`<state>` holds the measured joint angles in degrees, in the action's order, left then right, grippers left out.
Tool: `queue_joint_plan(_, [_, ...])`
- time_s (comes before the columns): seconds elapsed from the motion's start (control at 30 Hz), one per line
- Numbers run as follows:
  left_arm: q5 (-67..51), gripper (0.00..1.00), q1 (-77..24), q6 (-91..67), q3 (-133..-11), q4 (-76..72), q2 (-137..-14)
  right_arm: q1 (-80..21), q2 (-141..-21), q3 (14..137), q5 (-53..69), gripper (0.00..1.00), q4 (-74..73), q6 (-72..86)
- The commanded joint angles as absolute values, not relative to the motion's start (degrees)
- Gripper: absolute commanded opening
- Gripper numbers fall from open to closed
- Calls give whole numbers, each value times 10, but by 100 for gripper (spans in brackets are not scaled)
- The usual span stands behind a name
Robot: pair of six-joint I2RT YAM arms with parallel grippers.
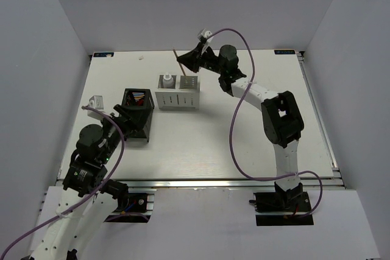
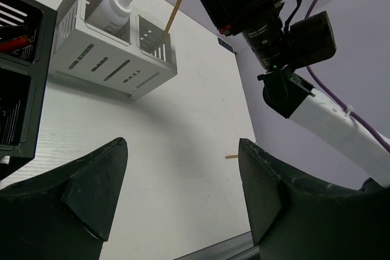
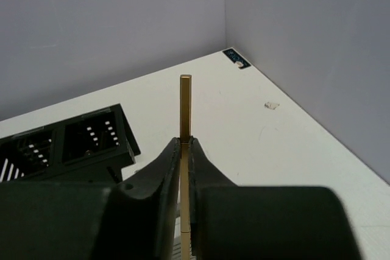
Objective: Organize the makeup
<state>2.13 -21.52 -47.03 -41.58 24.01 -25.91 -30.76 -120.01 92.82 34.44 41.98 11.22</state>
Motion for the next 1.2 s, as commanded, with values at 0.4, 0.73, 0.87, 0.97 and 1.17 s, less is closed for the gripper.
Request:
queue_joint_plan(0.4, [-32, 77, -217, -475, -399, 203, -292, -251, -1093, 880, 403, 63, 319, 39])
queue_joint_plan(0.73, [-112, 25, -217, -450, -352, 121, -337, -125, -848, 720, 279, 82, -298, -581])
queue_joint_plan(0.87, [-124, 26, -217, -432, -355, 119, -345, 16, -827, 655, 152, 38, -481, -736])
queue_joint_plan(0.97, [-127, 36, -217, -423, -353, 116, -344, 84, -862, 656, 70, 34, -599, -856])
queue_joint_plan(1.17, [-133, 51, -217, -418, -346, 109, -343, 113, -888, 624, 20, 72, -532, -905])
